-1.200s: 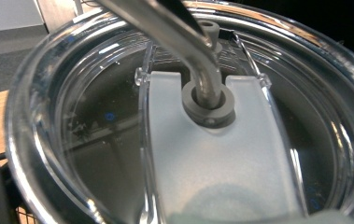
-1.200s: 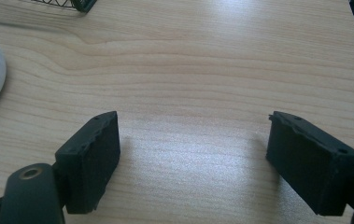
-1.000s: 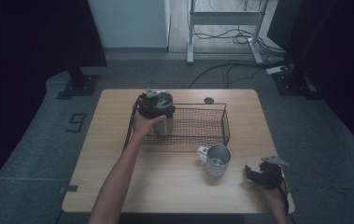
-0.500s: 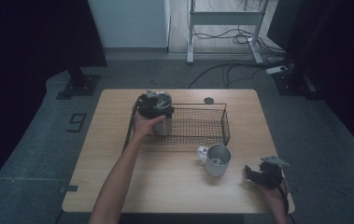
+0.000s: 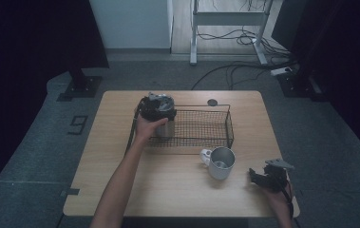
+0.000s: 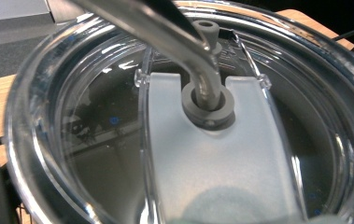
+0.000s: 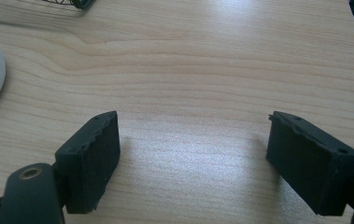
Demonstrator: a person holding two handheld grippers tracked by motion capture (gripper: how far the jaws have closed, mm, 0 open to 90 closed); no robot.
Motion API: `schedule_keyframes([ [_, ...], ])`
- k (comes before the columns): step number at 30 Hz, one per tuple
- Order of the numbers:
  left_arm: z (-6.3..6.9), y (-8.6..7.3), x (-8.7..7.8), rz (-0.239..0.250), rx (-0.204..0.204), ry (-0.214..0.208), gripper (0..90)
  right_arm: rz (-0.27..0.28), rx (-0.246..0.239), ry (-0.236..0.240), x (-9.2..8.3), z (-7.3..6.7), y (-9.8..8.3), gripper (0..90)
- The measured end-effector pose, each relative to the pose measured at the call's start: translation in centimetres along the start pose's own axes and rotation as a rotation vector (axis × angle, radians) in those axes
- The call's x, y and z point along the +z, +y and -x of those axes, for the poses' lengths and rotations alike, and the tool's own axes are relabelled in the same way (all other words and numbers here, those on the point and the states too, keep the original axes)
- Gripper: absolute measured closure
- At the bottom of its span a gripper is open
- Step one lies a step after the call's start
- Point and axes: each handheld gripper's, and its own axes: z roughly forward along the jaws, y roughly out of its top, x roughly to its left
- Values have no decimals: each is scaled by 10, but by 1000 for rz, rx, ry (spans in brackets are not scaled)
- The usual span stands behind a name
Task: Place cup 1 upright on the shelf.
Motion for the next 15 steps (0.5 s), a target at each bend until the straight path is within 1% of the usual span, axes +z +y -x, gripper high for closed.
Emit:
schedule_keyframes([
  [6,-3,2,3,4,-3,5,34,0,1,0,0,0,0,171],
  [11,-1,-2,7,-13,1,6,34,0,2,0,0,0,0,172],
  [14,-1,-4,7,-8,-2,10,34,0,2,0,0,0,0,172],
  [15,-1,-5,7,-9,2,8,34,0,1,0,0,0,0,172],
])
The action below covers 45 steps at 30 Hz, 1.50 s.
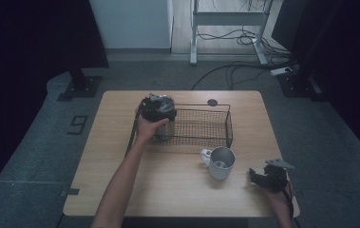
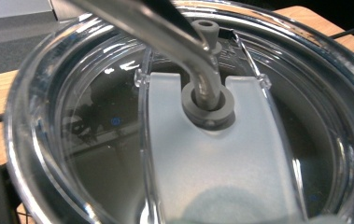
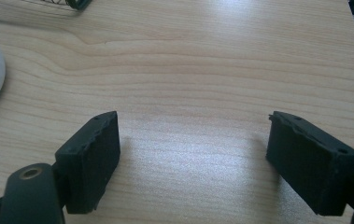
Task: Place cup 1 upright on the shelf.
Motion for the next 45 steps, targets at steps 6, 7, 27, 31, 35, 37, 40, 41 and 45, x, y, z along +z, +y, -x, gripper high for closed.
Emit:
schedule_keyframes([
  [6,1,-2,-2,-2,10,-8,34,0,0,-1,0,0,0,171],
  [7,1,-2,-2,-1,6,-9,34,0,-1,-1,0,0,0,171],
  [27,3,-9,-8,20,-12,-23,24,-1,-1,-1,0,0,0,171],
  [31,4,-5,-17,56,-14,-47,0,-1,0,-1,0,0,0,171],
  [35,6,2,-26,68,-10,-37,0,0,0,-1,0,0,0,172],
  [37,7,3,-29,66,-5,-35,0,0,-1,-2,0,0,0,172],
  [40,8,3,-32,67,-3,-31,0,-1,-1,-2,0,0,0,172],
  [41,8,2,-33,67,-3,-36,0,-1,-1,-2,0,0,0,172],
  [45,8,0,-37,70,-4,-35,0,0,-1,-2,0,0,0,172],
])
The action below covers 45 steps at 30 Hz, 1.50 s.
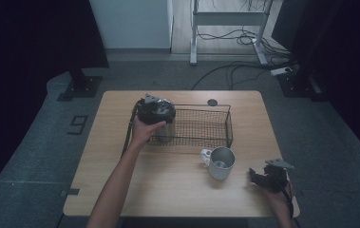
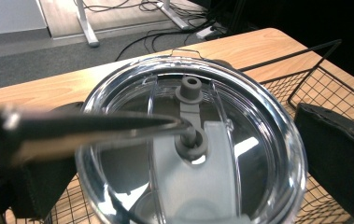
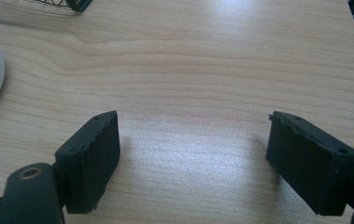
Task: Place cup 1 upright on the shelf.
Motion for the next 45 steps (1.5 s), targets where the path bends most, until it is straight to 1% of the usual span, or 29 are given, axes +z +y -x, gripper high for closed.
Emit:
schedule_keyframes([
  [2,-1,-1,-3,5,0,2,0,0,0,0,0,0,0,171],
  [5,-2,-2,-8,8,24,22,0,0,1,0,0,0,0,172],
  [11,-6,-2,-21,35,18,2,0,0,0,-1,0,0,0,172],
  [15,-10,-4,-27,37,24,-12,0,0,0,-1,0,0,0,172],
  [18,-12,-6,-32,41,21,-22,0,0,0,-1,0,0,0,171],
  [21,-11,-8,-37,51,28,-27,1,0,1,-1,0,0,0,171],
  [24,-9,-11,-43,56,42,-23,1,0,2,-1,0,0,0,170],
  [26,-8,-12,-47,61,42,-29,1,-1,2,0,0,0,0,171],
  [30,-5,-17,-53,53,49,-36,1,0,0,1,0,0,0,170],
  [31,-4,-19,-54,53,46,-38,2,0,0,1,1,0,1,170],
  [34,0,-26,-60,52,29,-67,2,-2,1,0,1,0,1,170],
  [38,4,-38,-62,26,34,-67,5,-2,1,0,1,1,1,171],
  [41,5,-48,-64,26,34,-62,13,-4,2,1,1,0,1,171],
  [45,5,-57,-69,21,33,-61,16,-4,2,0,1,0,1,171],
])
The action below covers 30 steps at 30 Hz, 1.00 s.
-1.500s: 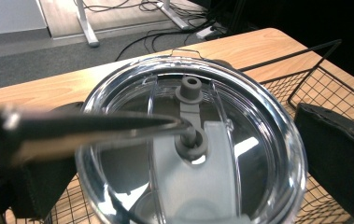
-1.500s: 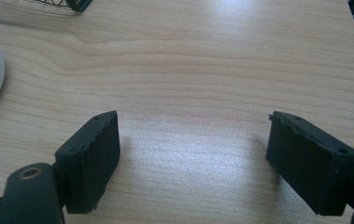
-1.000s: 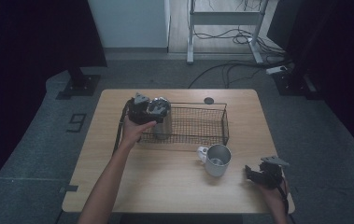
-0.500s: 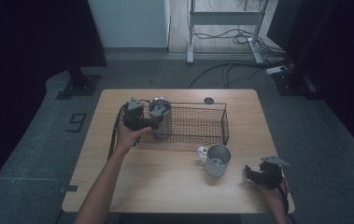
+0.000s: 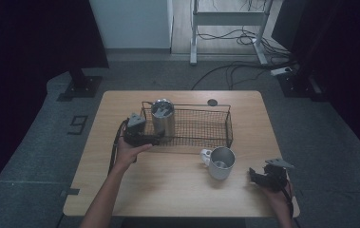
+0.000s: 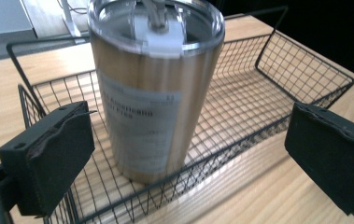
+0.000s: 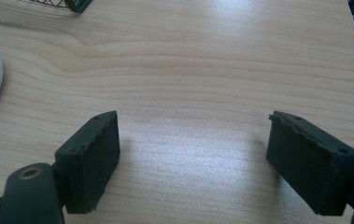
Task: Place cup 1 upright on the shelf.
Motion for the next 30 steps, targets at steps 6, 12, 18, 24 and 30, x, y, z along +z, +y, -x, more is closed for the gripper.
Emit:
schedule_keyframes([
  [6,2,-13,-13,9,-14,-15,28,0,0,0,0,0,0,171],
  [12,7,-27,-23,9,-14,-40,28,0,0,0,0,0,0,171],
  [18,14,-39,-26,-11,-12,-63,31,0,0,0,0,0,0,171],
  [24,19,-55,-27,-39,-10,-60,46,0,0,0,0,0,0,171],
  [30,22,-71,-31,-51,-18,-63,50,0,0,0,0,0,0,171],
])
